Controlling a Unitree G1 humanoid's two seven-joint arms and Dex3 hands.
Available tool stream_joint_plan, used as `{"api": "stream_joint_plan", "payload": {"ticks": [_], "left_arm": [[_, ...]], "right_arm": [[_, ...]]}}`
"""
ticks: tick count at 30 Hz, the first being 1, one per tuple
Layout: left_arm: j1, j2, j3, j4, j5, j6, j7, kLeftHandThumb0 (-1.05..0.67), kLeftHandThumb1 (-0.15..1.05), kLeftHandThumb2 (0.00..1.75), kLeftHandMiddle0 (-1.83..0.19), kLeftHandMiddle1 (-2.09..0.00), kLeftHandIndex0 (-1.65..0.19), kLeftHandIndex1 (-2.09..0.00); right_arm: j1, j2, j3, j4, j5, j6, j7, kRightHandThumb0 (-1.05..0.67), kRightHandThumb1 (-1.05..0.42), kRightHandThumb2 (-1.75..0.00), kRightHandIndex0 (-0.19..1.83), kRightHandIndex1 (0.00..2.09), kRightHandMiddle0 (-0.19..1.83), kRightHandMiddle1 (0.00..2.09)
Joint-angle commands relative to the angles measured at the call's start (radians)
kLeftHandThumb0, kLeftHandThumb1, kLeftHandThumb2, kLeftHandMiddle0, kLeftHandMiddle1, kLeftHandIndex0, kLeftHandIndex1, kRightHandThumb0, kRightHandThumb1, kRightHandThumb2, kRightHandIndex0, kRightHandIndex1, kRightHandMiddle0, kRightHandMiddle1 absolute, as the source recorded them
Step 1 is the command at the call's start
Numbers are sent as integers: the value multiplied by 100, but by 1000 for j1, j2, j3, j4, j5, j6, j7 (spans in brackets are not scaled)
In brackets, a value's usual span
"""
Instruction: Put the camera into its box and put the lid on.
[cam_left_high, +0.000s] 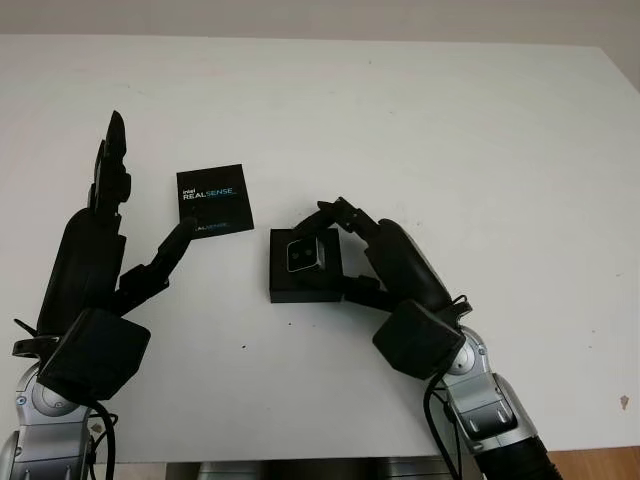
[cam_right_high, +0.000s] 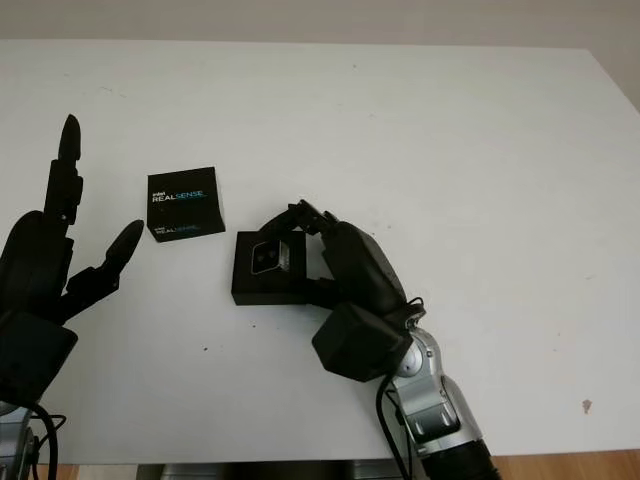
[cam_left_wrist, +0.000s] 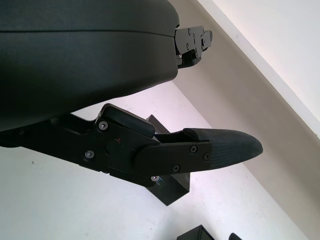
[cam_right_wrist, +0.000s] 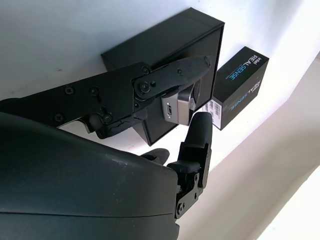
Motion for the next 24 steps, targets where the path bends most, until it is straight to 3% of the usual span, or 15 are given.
{"api": "stream_joint_plan", "payload": {"ticks": [1, 7, 11, 18, 24], "left_arm": [[10, 5, 8, -21, 1, 0, 0, -85, 105, 50, 19, 0, 15, -5], [10, 4, 11, -21, -3, 3, -1, -86, 105, 50, 19, 0, 16, -5], [11, 4, 12, -23, -3, 4, -1, -86, 105, 49, 19, 0, 16, -5], [9, 3, 12, -23, -5, 4, -1, -85, 105, 49, 19, 0, 16, -5], [10, 0, 9, -29, -1, 11, 0, -85, 105, 50, 19, 0, 17, -5]], "right_arm": [[10, -6, 5, -14, -3, -1, -5, -50, -92, -5, 19, 32, 31, 99], [12, -7, 8, -23, -23, 11, -2, -51, -93, -6, 19, 30, 31, 98], [8, -28, 14, -58, -45, 43, 38, -55, -94, -6, 15, 26, 21, 92], [-9, -97, 11, -147, -86, 74, 114, -73, -104, -8, 0, 6, 7, 35], [-14, -160, -5, -199, -93, 33, 138, -78, -105, -21, -2, 5, 10, 25]]}}
